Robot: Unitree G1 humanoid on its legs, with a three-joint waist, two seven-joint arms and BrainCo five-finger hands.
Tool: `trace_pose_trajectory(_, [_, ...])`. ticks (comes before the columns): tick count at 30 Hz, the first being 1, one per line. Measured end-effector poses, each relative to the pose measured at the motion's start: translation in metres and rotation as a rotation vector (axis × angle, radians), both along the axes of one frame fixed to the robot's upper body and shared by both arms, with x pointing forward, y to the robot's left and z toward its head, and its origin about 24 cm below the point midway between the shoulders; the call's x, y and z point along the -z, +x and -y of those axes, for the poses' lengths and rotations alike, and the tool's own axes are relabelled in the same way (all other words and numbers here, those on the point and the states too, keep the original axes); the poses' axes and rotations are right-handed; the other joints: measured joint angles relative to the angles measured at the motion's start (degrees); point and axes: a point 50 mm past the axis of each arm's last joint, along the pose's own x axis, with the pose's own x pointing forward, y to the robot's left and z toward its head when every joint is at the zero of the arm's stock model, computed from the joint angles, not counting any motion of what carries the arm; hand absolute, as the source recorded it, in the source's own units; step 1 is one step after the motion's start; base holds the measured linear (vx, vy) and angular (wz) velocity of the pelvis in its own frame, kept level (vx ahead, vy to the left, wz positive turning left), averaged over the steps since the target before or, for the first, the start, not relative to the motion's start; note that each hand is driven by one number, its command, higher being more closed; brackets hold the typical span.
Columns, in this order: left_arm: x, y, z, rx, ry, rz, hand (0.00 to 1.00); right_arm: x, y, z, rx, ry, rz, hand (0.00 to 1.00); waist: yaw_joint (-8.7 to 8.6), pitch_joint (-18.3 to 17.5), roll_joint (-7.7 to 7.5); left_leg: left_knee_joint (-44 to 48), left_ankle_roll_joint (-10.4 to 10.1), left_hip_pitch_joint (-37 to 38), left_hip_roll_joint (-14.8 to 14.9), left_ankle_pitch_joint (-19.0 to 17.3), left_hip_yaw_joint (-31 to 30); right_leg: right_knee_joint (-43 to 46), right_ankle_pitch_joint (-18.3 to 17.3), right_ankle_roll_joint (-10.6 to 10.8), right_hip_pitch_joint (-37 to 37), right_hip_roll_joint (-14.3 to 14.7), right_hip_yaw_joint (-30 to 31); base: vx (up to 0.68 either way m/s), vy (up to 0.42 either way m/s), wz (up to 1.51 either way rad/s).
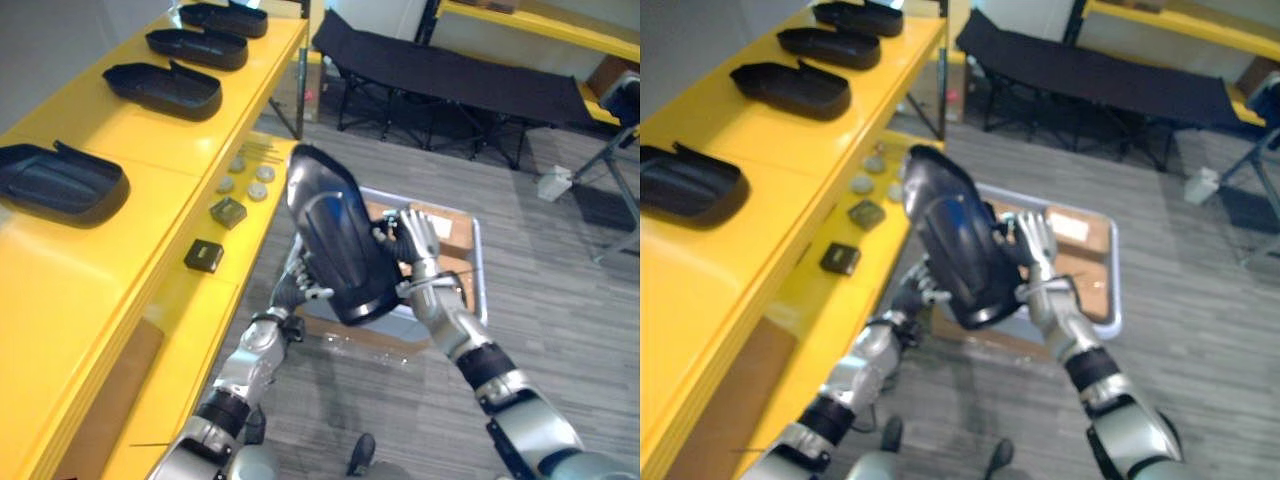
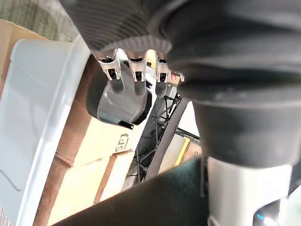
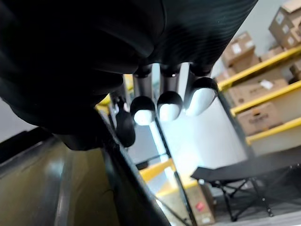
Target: Walk over and take plastic housings, then place them on the shelf
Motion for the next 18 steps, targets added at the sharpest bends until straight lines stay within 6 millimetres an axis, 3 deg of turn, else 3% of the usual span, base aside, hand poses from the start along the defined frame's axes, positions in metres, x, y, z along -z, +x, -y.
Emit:
trace_pose_trajectory(7, [0.009, -0.002, 0.000, 0.023, -0.032, -0.043, 0.00, 0.005, -0.004, 0.001, -0.007, 0.010, -0.003, 1.00, 0.09, 0.0, -1.02, 0.0, 0.0, 0.0, 0.0, 0.0, 0.0, 0.1, 0.0, 0.0, 0.0, 0.0, 0.1, 0.00, 0.000, 0.00])
trace_pose_trajectory(18, [0.020, -0.006, 0.001, 0.030, -0.018, -0.086, 0.00, 0.006, -0.004, -0.004, -0.010, 0.020, -0.002, 1.00, 0.57, 0.0, -1.03, 0.0, -0.1, -0.3, 0.0, 0.1, 0.0, 0.6, -0.3, 0.1, -0.6, -0.2, 0.1, 0.00, 0.000, 0.00])
